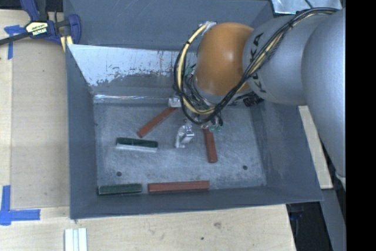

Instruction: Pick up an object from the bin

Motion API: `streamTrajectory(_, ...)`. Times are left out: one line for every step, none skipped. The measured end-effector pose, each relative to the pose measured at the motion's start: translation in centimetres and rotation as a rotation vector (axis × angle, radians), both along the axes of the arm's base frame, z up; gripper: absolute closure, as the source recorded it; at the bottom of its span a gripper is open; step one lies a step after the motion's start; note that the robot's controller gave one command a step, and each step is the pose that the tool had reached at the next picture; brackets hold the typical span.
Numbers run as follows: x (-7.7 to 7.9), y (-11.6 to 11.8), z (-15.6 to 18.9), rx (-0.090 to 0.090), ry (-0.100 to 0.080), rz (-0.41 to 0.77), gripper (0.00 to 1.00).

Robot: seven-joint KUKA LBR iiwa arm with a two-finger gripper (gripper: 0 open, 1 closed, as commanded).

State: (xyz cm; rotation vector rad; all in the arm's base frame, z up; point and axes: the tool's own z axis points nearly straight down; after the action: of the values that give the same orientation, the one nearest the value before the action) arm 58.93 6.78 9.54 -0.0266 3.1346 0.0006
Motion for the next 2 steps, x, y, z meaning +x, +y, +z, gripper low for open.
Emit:
streamTrajectory(3.57,4.09,-1.61,0.003,-0.023,0.194,1.0)
streamTrajectory(3.57,4.09,-1.61,0.003,-0.023,0.194,1.0)
